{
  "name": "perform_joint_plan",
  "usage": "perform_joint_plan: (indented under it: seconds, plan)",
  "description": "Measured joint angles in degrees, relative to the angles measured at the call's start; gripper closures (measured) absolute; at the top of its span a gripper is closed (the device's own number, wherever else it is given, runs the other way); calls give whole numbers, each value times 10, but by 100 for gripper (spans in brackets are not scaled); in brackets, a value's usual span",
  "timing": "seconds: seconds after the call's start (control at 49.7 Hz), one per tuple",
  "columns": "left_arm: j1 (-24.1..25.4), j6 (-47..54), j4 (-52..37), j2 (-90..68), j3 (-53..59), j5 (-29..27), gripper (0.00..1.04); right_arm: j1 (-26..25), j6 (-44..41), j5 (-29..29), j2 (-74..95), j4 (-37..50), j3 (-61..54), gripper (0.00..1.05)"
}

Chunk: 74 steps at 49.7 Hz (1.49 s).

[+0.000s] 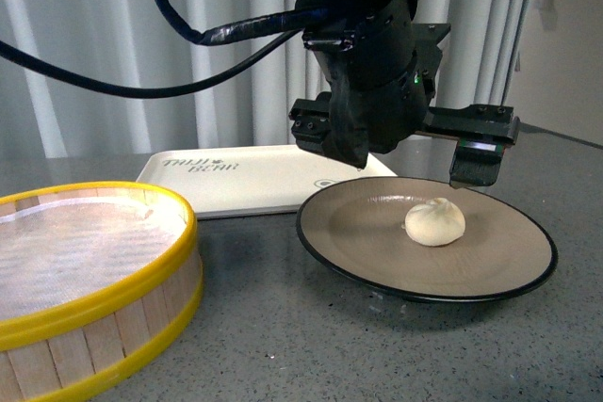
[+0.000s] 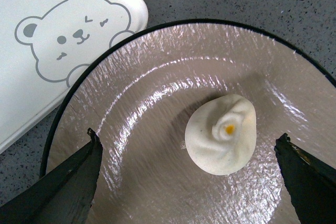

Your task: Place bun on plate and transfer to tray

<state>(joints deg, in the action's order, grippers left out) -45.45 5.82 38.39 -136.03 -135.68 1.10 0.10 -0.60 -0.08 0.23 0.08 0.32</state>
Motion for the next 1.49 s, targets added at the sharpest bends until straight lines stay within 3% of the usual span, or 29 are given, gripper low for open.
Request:
perform_joint_plan:
  seconds: [0.221, 0.483, 0.604, 0.826, 0.906, 1.027, 1.067, 1.128, 1.228, 1.268, 1.329, 1.49]
  plan:
    - [42, -23, -40, 33, 2, -29, 7, 0, 0, 0, 0, 0, 0, 9]
    - [167, -71, -81, 85, 12, -140, 7, 0, 0, 0, 0, 0, 0, 9]
    - [233, -105, -120, 139, 81, -161, 7, 0, 0, 0, 0, 0, 0, 9]
    - [358, -204, -222, 315, 332, -165, 7, 0, 0, 0, 0, 0, 0, 9]
    - [380, -218, -229, 369, 414, -167, 7, 0, 0, 0, 0, 0, 0, 9]
    - [378, -224, -231, 381, 436, -161, 7, 0, 0, 0, 0, 0, 0, 9]
    - [378, -206, -267, 384, 457, -140, 10, 0, 0, 0, 0, 0, 0, 9]
    - [379, -148, -431, 412, 553, -85, 22, 0, 0, 1, 0, 0, 0, 9]
    - [387, -87, -638, 498, 743, -68, 45, 0, 0, 0, 0, 0, 0, 9]
    - [392, -82, -666, 519, 779, -67, 51, 0, 0, 0, 0, 0, 0, 9]
    - [405, -73, -720, 569, 873, -65, 67, 0, 0, 0, 0, 0, 0, 9]
    - [414, -67, -768, 618, 1001, -52, 94, 0, 0, 0, 0, 0, 0, 9]
